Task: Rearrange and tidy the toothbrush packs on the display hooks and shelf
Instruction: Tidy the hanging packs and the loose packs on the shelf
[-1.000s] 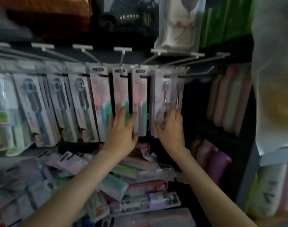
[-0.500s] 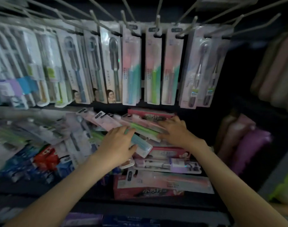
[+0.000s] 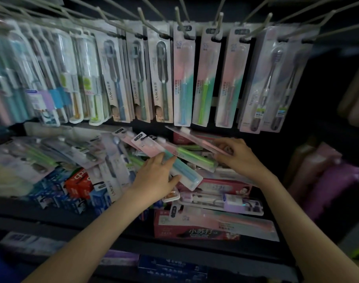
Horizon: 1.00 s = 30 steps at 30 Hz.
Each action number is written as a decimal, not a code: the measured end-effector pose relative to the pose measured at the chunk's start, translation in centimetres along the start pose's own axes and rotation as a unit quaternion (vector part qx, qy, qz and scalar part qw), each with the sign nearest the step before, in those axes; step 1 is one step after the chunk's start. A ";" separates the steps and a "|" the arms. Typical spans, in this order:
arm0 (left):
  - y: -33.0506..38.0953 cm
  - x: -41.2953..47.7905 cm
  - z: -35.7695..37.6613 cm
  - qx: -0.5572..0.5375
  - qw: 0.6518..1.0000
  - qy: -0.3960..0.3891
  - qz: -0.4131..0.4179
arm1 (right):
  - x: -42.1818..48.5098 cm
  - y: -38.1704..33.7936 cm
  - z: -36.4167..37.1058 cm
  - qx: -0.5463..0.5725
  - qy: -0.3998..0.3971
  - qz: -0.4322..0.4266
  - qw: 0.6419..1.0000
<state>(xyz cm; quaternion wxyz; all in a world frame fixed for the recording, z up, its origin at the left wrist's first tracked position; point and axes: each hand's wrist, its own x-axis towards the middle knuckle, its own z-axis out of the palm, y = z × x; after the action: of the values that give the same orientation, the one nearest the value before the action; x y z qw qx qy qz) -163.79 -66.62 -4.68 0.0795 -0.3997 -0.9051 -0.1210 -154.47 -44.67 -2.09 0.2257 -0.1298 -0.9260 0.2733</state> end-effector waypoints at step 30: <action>1.9 -0.5 -5.3 -0.681 0.704 0.151 -0.130 | -0.7 -5.4 1.1 0.025 -0.030 -0.177 0.983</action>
<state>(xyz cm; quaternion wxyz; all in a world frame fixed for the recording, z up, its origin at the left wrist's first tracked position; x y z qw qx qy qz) -161.74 -67.24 0.58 -0.0952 -0.1997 -0.5951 -0.7726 -155.08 -49.85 -0.11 0.2462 0.0500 -0.9335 0.2560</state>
